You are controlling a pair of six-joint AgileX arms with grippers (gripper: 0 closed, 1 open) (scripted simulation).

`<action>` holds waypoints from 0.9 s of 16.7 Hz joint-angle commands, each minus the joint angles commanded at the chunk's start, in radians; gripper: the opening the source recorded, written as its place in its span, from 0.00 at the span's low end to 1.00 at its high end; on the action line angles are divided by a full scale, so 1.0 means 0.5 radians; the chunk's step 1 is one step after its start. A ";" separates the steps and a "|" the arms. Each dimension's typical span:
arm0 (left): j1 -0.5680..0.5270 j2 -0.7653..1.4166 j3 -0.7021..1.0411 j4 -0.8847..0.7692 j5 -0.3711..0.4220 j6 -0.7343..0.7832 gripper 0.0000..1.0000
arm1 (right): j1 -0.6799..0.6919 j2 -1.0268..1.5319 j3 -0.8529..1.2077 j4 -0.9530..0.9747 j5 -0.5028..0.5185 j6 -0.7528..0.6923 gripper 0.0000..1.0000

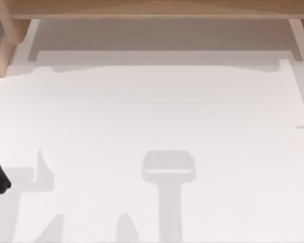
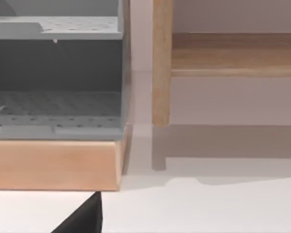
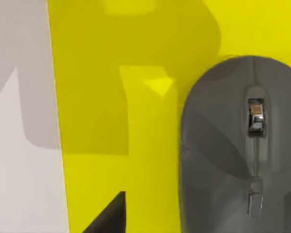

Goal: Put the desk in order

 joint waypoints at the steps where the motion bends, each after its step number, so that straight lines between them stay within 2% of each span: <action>1: 0.000 0.000 0.000 0.000 0.000 0.000 1.00 | 0.000 0.000 0.000 0.000 0.000 0.000 1.00; 9: 0.000 0.000 0.000 0.000 0.000 0.000 1.00 | -0.005 -0.009 0.000 0.019 -0.004 -0.006 1.00; 12: 0.000 0.000 0.000 0.000 0.000 0.000 1.00 | -0.032 -0.047 -0.029 0.186 -0.042 -0.061 1.00; 15: 0.000 0.000 0.000 0.000 0.000 0.000 1.00 | -0.081 -0.078 -0.115 0.513 -0.121 -0.170 1.00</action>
